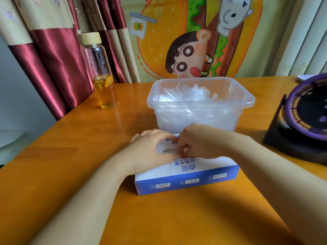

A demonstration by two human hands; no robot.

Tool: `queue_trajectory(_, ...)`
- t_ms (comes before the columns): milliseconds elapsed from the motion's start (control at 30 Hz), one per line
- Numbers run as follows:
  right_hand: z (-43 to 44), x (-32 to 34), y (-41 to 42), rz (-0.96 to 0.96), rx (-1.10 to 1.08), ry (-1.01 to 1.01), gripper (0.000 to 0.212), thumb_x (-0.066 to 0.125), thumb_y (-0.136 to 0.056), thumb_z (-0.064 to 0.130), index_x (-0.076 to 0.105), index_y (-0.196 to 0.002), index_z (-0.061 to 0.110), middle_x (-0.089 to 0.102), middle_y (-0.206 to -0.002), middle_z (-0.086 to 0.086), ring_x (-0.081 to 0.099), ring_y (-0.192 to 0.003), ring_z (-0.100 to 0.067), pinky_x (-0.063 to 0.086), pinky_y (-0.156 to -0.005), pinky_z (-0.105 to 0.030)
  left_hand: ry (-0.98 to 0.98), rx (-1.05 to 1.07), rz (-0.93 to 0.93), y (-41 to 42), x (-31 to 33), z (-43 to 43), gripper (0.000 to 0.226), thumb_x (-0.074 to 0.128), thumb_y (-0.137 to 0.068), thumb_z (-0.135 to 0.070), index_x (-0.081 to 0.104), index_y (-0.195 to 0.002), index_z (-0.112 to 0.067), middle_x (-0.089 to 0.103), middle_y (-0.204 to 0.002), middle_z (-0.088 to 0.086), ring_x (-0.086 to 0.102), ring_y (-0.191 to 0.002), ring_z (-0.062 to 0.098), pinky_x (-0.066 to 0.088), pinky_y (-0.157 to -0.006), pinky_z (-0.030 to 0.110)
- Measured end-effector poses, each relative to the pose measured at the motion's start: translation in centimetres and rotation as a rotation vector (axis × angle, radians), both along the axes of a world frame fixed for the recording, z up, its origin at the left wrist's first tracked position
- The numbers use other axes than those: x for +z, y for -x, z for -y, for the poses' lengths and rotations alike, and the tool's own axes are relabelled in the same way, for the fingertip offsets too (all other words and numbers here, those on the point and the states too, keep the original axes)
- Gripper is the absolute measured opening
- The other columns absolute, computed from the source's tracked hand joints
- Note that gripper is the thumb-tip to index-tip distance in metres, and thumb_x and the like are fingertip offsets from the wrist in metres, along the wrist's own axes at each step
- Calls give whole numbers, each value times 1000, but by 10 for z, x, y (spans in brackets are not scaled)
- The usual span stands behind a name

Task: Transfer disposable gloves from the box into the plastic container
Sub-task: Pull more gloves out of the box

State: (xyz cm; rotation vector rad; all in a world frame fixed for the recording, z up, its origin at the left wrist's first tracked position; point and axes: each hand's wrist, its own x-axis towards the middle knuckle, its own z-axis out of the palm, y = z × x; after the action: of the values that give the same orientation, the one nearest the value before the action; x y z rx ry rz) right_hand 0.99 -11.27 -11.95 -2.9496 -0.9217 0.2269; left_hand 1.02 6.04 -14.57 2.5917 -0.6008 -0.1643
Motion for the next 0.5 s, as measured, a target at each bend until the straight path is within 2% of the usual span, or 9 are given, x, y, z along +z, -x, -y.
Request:
queue_trajectory(67,6,7,1,-44,-7,-122,18,57,-90,19,72,-98,24,65,-89,8,54,-76,-13,42,-68,-18,-17,-5,-4,-1,-1,-1,45,59,-84,-54,44,-127,-51,42,-137,-24,29,-133,4,22,-115,43)
queue_trajectory(167,12,19,1,18,19,-293,11,60,-91,25,70,-96,24,52,-77,17,49,-67,-2,38,-61,-10,-28,-34,-25,-5,-3,-6,42,55,-85,-60,45,-124,-49,42,-134,-23,28,-133,4,21,-115,44)
queue_trajectory(233,12,26,3,87,34,-354,10,56,-94,24,66,-95,23,49,-80,18,48,-69,3,38,-64,-9,-6,-55,-61,-7,-4,-9,50,47,-79,-73,47,-123,-50,43,-134,-24,31,-133,4,24,-114,46)
queue_trajectory(333,11,33,7,147,26,-512,11,50,-96,20,58,-90,24,53,-88,12,52,-77,0,40,-68,-8,50,-114,-88,-8,-7,-9,57,38,-71,-88,47,-119,-58,52,-129,-24,44,-127,10,33,-107,54)
queue_trajectory(400,12,37,8,167,-10,-597,9,50,-97,22,57,-91,23,54,-87,18,55,-79,-1,39,-67,-5,57,-115,-100,-8,-7,-8,57,38,-69,-89,47,-117,-59,54,-125,-23,48,-123,12,35,-105,56)
queue_trajectory(467,15,37,8,142,-34,-600,8,53,-94,30,58,-97,25,54,-91,24,55,-82,4,40,-67,-4,58,-113,-106,-7,-7,-7,55,39,-70,-87,47,-117,-59,55,-124,-23,50,-121,12,36,-104,57)
queue_trajectory(500,16,36,8,104,-46,-581,16,56,-90,37,58,-104,28,55,-97,25,54,-87,5,42,-70,-4,58,-108,-104,-6,-6,-7,54,40,-70,-86,46,-117,-59,56,-124,-23,51,-121,12,37,-104,57)
